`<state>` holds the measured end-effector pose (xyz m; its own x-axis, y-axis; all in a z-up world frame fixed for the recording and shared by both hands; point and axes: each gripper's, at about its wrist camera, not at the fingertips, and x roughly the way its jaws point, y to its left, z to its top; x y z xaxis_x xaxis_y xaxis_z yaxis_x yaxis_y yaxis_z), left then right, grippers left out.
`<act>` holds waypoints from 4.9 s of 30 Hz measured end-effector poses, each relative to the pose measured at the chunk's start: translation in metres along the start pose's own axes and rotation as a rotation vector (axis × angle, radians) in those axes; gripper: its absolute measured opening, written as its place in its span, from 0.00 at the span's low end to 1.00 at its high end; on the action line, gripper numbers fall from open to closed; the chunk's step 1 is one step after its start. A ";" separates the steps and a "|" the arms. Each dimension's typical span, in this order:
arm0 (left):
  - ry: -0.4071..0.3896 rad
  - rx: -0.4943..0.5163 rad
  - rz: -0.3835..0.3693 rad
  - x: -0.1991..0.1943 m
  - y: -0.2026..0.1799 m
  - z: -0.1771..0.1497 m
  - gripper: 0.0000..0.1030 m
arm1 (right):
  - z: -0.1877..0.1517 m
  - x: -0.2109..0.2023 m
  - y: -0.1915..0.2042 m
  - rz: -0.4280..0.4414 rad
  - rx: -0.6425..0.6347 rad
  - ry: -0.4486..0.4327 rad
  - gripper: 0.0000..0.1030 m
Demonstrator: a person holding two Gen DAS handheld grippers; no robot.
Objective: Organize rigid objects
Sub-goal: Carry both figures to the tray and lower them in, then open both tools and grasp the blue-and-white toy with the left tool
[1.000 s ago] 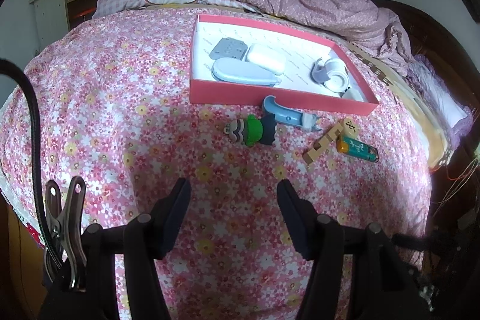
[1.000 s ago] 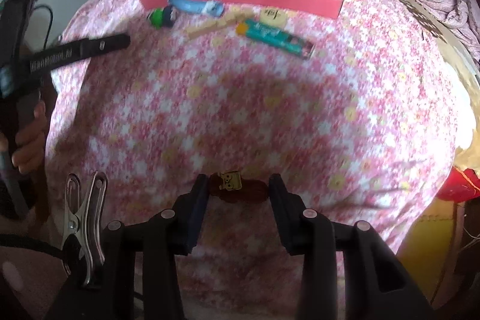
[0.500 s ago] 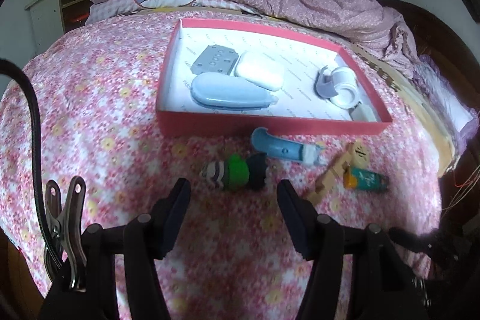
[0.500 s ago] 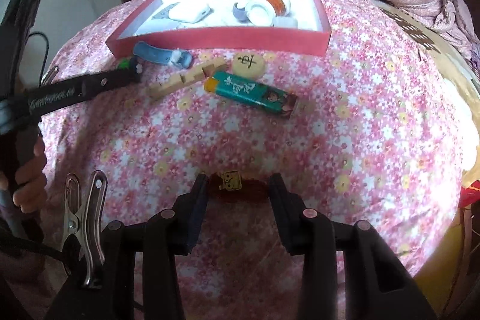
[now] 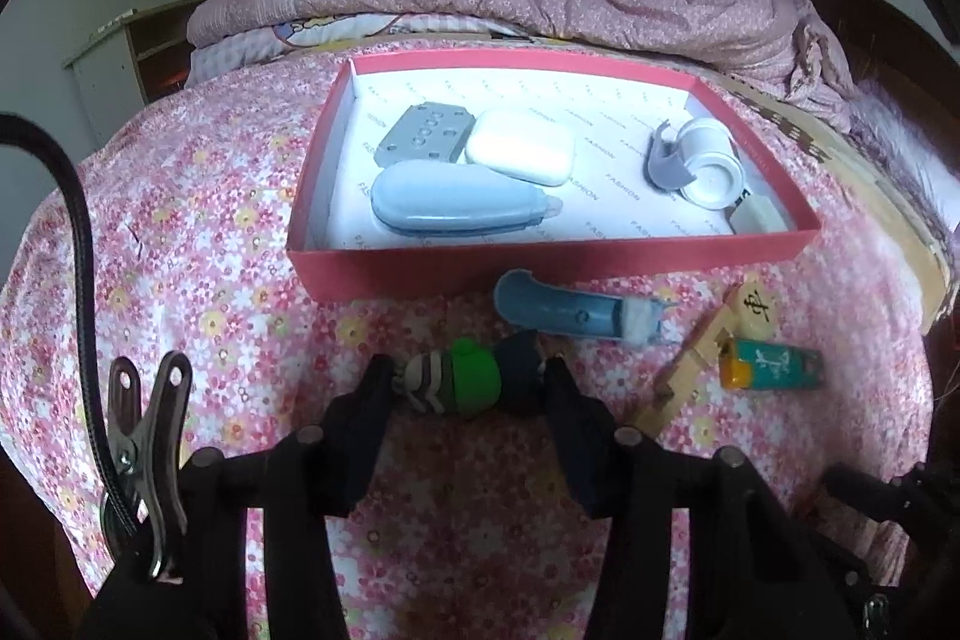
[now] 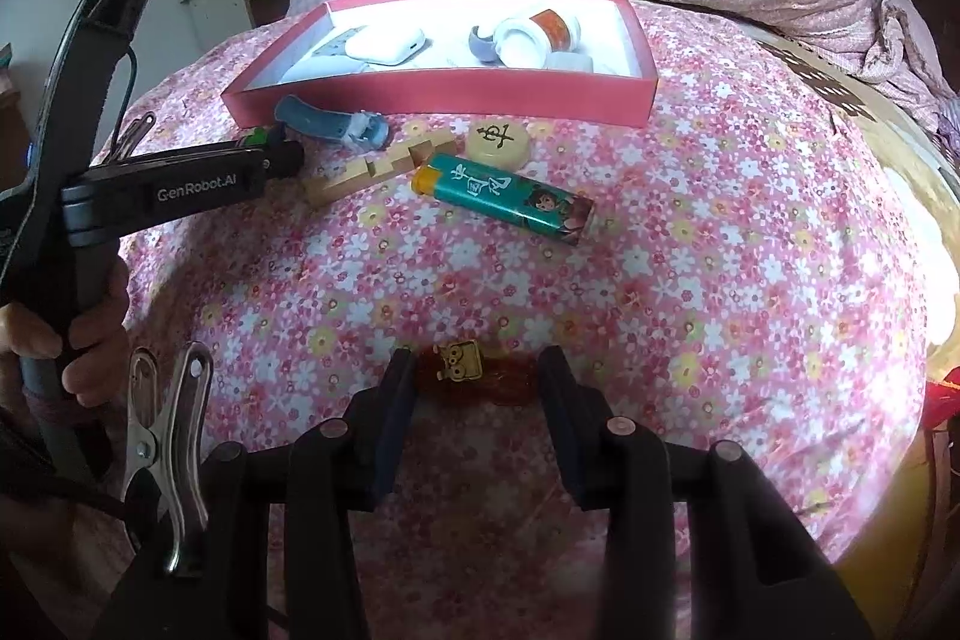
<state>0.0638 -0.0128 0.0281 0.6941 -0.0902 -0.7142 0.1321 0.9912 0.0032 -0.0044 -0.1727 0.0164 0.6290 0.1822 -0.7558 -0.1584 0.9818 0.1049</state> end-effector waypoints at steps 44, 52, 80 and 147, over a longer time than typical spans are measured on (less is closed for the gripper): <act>-0.071 -0.007 -0.040 0.020 0.013 0.092 0.51 | 0.053 -0.014 -0.025 0.181 0.076 -0.042 0.41; -0.059 -0.014 -0.030 0.031 0.015 0.090 0.61 | 0.081 -0.019 -0.024 0.170 0.061 -0.087 0.41; -0.024 -0.039 -0.061 0.022 0.013 0.071 0.63 | 0.208 0.049 -0.049 0.040 0.074 -0.117 0.41; 0.073 0.069 -0.046 0.029 -0.042 0.031 0.78 | 0.037 0.012 -0.043 0.012 0.103 -0.020 0.62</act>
<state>0.1009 -0.0605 0.0289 0.6329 -0.1255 -0.7640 0.2123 0.9771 0.0154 0.0379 -0.2106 0.0268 0.6425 0.1938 -0.7413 -0.0876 0.9797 0.1802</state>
